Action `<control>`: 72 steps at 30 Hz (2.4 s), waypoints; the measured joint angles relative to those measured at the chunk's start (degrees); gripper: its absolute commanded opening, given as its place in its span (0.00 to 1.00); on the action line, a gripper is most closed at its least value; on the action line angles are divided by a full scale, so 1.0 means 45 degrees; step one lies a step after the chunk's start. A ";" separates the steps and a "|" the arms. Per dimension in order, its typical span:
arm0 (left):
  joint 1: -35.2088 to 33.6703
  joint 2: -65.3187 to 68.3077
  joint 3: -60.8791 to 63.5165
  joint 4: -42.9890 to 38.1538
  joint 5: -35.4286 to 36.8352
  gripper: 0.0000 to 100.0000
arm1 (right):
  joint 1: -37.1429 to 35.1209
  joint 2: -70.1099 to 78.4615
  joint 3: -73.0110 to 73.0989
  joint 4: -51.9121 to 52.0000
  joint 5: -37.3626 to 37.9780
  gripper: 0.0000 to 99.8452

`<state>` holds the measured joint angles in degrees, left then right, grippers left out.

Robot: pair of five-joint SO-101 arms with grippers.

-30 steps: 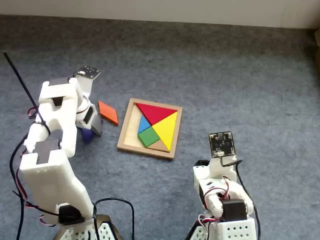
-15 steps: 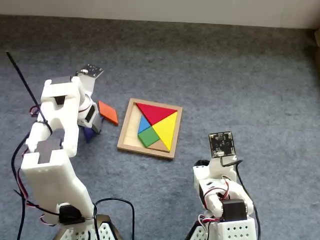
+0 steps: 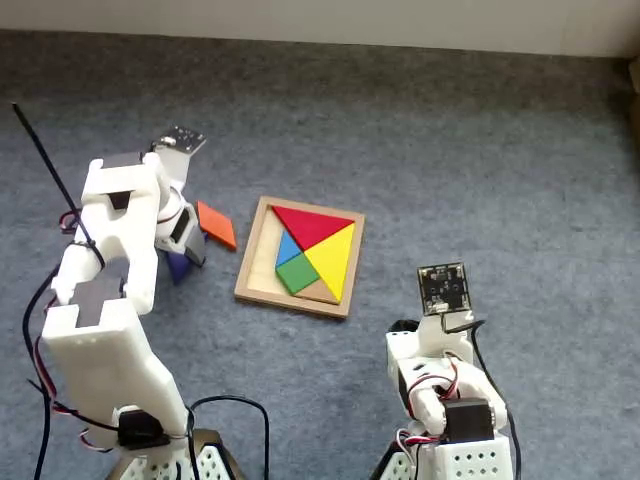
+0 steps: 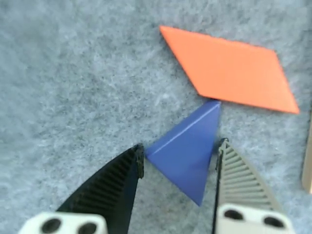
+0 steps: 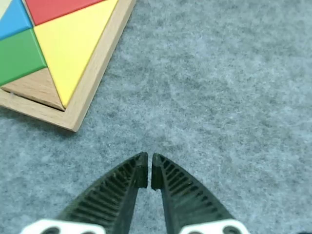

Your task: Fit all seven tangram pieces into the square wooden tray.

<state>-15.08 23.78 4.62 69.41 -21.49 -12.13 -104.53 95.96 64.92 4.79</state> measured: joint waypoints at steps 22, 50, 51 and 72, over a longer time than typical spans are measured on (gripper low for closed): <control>0.0254 0.0000 0.0000 -0.0039 0.0156 0.12 | 0.0000 0.0000 0.0000 0.0000 0.0000 0.03; 0.3028 -0.3184 -0.0430 0.4728 0.3985 0.10 | 0.0000 0.0000 0.0000 0.0000 0.0000 0.03; 0.3282 -0.3184 -0.0430 0.4728 0.4650 0.10 | 0.0000 0.0000 0.0000 0.0000 0.0000 0.03; 0.6310 -0.1348 -0.0117 0.4532 1.1937 0.10 | 0.0449 0.0000 0.0000 0.0000 0.0000 0.03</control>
<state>13.32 17.71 4.09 89.80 32.22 -10.11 -104.53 95.96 64.92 4.79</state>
